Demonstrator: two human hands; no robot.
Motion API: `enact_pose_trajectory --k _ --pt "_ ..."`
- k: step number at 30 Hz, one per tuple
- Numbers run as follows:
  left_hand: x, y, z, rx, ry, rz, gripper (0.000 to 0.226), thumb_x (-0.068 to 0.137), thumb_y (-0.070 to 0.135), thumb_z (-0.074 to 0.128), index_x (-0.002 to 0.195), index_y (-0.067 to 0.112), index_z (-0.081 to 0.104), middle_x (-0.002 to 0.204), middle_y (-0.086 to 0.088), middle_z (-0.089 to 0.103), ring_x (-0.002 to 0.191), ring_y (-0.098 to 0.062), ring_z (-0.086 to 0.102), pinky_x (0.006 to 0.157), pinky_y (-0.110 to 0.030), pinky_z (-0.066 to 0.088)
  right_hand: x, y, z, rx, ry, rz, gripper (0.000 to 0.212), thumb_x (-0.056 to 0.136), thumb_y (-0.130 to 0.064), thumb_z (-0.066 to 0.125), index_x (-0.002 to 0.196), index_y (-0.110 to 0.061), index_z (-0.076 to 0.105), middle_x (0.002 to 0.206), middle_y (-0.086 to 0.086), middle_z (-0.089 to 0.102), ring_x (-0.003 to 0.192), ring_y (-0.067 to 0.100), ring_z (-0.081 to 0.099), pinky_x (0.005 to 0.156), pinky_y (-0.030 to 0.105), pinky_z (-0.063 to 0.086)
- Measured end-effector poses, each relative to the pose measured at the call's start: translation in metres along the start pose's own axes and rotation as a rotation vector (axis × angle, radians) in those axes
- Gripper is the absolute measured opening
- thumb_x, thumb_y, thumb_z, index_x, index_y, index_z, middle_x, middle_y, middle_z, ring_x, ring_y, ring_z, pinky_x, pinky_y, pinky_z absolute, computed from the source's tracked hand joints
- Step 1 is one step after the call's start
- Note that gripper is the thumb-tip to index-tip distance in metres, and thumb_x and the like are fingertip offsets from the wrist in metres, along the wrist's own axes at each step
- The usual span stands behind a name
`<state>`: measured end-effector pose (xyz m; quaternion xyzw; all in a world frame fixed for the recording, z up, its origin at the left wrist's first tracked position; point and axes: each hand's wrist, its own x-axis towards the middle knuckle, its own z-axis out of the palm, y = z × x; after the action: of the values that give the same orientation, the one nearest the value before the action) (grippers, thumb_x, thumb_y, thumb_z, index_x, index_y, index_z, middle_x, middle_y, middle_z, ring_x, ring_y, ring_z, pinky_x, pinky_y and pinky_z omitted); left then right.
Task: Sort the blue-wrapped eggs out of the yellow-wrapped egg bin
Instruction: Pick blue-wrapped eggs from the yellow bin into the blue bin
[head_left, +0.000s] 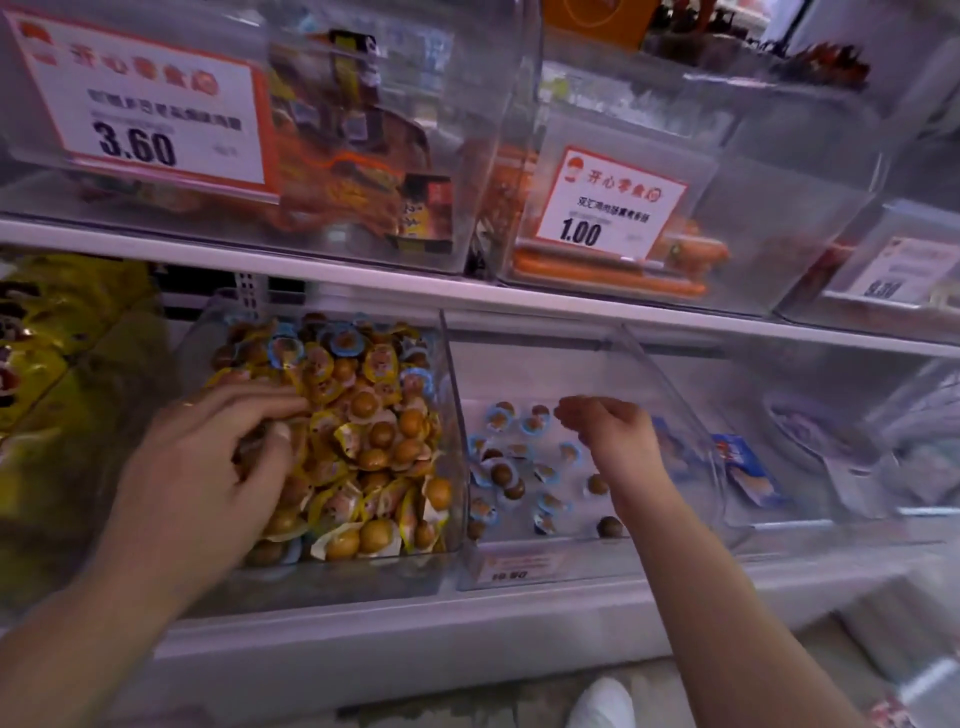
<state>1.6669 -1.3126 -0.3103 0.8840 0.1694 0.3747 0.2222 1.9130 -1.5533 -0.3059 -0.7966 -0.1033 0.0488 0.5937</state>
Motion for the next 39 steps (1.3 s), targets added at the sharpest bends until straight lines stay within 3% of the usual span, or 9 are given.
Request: enact_pose_trajectory --k 3,7,11,16,23,27,32,35,39 --pt "-0.005 -0.010 -0.025 -0.024 0.131 -0.068 0.025 0.089 0.021 0.053 0.102 0.028 0.072 0.111 0.013 0.066 0.108 -0.004 0.061 0.098 -0.026 0.046 -0.018 -0.017 0.027 0.015 0.045 -0.223 0.026 0.096 -0.010 0.053 0.088 -0.022 0.074 0.083 0.000 0.077 0.086 0.017 0.073 0.077 0.034 0.057" --pt "-0.013 -0.019 -0.046 -0.108 0.209 -0.240 0.036 0.088 -0.002 0.060 0.103 0.030 0.069 0.114 0.011 0.061 0.106 0.017 0.051 0.088 0.001 0.034 -0.073 -0.041 0.071 -0.073 -0.141 -0.558 0.019 0.093 -0.024 0.058 0.102 -0.034 0.071 0.092 -0.017 0.075 0.086 0.001 0.071 0.073 0.015 0.053" --pt "-0.020 -0.032 -0.055 -0.288 0.281 -0.394 0.042 0.089 -0.005 0.054 0.104 0.032 0.068 0.109 0.016 0.065 0.102 0.012 0.057 0.083 -0.001 0.041 -0.110 -0.065 0.142 -0.286 -0.430 -0.781 0.035 0.090 -0.041 0.053 0.124 -0.039 0.061 0.112 -0.017 0.067 0.100 -0.001 0.063 0.084 0.014 0.049" --pt "-0.024 -0.042 -0.059 -0.378 0.248 -0.463 0.041 0.091 0.001 0.053 0.100 0.039 0.067 0.093 0.013 0.071 0.078 -0.002 0.064 0.063 -0.020 0.052 -0.088 -0.087 0.235 -0.854 -0.724 -0.718 0.067 0.091 -0.038 0.061 0.151 -0.027 0.036 0.151 0.007 0.040 0.137 0.028 0.039 0.111 0.033 0.037" --pt "-0.020 -0.049 -0.071 -0.460 0.278 -0.461 0.037 0.093 0.005 0.054 0.096 0.040 0.066 0.086 0.020 0.069 0.080 0.002 0.064 0.065 -0.008 0.044 -0.069 -0.078 0.242 -0.841 -0.738 -0.877 0.030 0.087 -0.018 0.068 0.117 -0.019 0.071 0.119 0.005 0.063 0.112 0.023 0.058 0.091 0.024 0.043" --pt "-0.019 -0.048 -0.071 -0.493 0.273 -0.450 0.035 0.093 0.007 0.056 0.091 0.040 0.068 0.081 0.019 0.067 0.063 0.001 0.059 0.053 -0.008 0.039 -0.063 -0.077 0.214 -0.883 -0.757 -0.763 0.032 0.077 -0.010 0.070 0.105 -0.025 0.070 0.110 -0.006 0.064 0.103 0.010 0.059 0.082 0.022 0.045" --pt "-0.021 -0.040 -0.069 -0.508 0.277 -0.432 0.031 0.093 0.010 0.059 0.089 0.040 0.067 0.073 0.016 0.066 0.054 0.004 0.054 0.048 -0.007 0.036 -0.055 -0.082 0.200 -0.450 -0.587 -0.488 0.013 0.076 -0.006 0.083 0.082 -0.014 0.074 0.081 -0.016 0.068 0.070 -0.016 0.060 0.063 0.007 0.044" --pt "-0.022 -0.034 -0.063 -0.497 0.264 -0.404 0.030 0.094 0.009 0.056 0.093 0.035 0.070 0.068 0.010 0.063 0.046 -0.002 0.049 0.044 -0.011 0.032 -0.052 -0.079 0.191 -0.251 -0.516 -0.248 0.015 0.076 -0.008 0.083 0.087 -0.015 0.077 0.087 -0.001 0.075 0.069 0.002 0.068 0.061 0.018 0.054" --pt "-0.021 -0.020 -0.056 -0.332 0.220 -0.309 0.026 0.093 0.009 0.057 0.101 0.029 0.071 0.084 0.020 0.059 0.068 -0.002 0.058 0.056 -0.011 0.036 -0.050 -0.079 0.179 0.025 -0.521 -0.025 0.018 0.082 0.004 0.071 0.094 -0.009 0.074 0.091 0.017 0.076 0.076 0.026 0.073 0.068 0.036 0.061"
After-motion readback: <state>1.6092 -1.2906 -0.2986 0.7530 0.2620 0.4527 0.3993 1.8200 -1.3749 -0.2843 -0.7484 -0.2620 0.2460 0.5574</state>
